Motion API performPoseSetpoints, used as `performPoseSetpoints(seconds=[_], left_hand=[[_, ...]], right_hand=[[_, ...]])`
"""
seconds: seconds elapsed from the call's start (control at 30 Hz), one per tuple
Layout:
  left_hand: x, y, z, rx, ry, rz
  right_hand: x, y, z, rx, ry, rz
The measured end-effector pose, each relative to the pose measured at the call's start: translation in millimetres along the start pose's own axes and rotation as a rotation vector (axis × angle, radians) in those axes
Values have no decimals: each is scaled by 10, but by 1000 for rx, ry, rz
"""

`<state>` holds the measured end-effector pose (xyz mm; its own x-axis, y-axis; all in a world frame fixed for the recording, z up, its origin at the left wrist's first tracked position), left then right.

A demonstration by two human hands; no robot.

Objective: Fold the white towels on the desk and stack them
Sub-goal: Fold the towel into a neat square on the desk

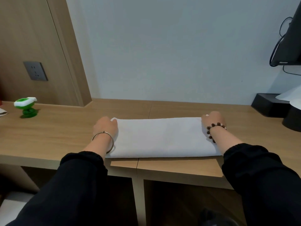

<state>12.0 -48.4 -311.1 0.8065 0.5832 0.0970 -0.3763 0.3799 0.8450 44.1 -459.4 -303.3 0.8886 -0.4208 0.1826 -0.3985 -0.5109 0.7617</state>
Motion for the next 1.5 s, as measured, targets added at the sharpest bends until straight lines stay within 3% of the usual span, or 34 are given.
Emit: performPoseSetpoints(seconds=[0.2, 0.43, 0.73, 0.87, 1.0, 1.17, 1.23, 1.33, 1.43, 1.5], left_hand=[[100, -52, -24, 47, 5, -18], [205, -71, 43, 124, 18, -152], [124, -149, 88, 165, -54, -59], [222, -135, 83, 300, -72, -38], [307, -155, 47, 274, -53, -43], [258, -104, 33, 178, -21, -58], [159, -47, 123, 248, -87, 9], [-76, 12, 434, 286, -321, 119], [-475, -208, 841, 141, -613, -107], [-796, -496, 929, 256, -766, -332]], right_hand=[[-45, -66, 141, -136, -5, 3], [-15, -112, 137, -165, -2, 20], [38, -130, 166, -129, 63, 22], [49, -100, 235, -37, 6, 29], [32, -87, 288, 59, -68, 48], [-10, -79, 177, -73, -1, 22], [-19, -89, 131, -139, 22, 7], [-35, -92, 101, -181, 24, 5], [-28, -109, 105, -192, 31, -3], [-18, -111, 117, -200, 35, -13]])
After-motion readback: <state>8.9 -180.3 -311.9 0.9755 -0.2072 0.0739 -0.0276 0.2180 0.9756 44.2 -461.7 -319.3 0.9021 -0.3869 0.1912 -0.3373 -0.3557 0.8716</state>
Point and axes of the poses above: each hand's wrist, its own x-axis towards the middle knuckle, its own y-axis out of the back of the hand, z = x × y, the point moved 6 cm from there along x, towards the middle knuckle, and after that the axes turned 5 degrees about y, right-handed, at the moved point
